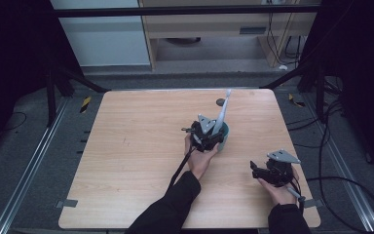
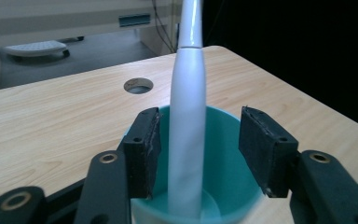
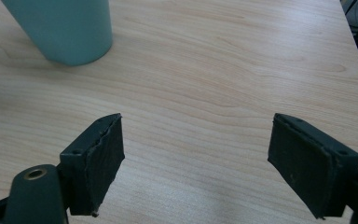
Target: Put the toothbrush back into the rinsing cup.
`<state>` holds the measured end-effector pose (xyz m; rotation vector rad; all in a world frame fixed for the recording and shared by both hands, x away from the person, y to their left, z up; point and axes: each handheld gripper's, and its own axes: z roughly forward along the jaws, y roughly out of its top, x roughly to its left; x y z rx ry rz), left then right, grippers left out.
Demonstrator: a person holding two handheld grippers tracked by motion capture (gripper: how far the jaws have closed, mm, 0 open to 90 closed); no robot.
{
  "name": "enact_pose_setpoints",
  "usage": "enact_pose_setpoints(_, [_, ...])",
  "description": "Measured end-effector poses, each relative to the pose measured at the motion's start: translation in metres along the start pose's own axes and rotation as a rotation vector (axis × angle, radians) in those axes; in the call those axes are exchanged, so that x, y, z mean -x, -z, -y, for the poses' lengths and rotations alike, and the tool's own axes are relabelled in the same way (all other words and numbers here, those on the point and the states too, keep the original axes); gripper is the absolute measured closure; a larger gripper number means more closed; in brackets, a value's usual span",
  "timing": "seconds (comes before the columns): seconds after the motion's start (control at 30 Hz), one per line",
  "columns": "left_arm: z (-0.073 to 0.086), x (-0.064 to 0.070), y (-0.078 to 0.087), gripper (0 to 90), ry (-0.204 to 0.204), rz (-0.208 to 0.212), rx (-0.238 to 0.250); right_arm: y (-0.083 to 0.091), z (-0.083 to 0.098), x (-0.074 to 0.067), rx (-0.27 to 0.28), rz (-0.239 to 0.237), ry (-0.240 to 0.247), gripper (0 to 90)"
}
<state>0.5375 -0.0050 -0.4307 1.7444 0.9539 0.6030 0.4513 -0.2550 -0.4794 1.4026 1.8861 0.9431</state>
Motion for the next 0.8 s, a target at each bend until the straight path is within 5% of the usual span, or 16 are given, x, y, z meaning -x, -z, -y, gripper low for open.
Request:
enact_pose_setpoints(0.13, [-0.003,-0.009,0.021,45.2,-0.002,0.026,0.001,0.002,0.0,0.003,0.007,0.006,-0.033,17.0])
enact_pose_setpoints(0.33, [-0.006,-0.041,0.062,42.5,-0.023,0.058,-0.043,0.001,0.001,0.005,0.001,0.015,-0.033,16.3])
enact_pose_setpoints(0.5, [0.012,-0.077,0.093,43.7,-0.026,0.013,-0.096,0.002,0.001,0.007,0.001,0.024,-0.038,15.7])
enact_pose_setpoints(0.8, [0.034,-0.108,0.13,42.5,-0.045,-0.033,-0.128,0.001,0.002,0.008,-0.006,0.037,-0.033,15.0])
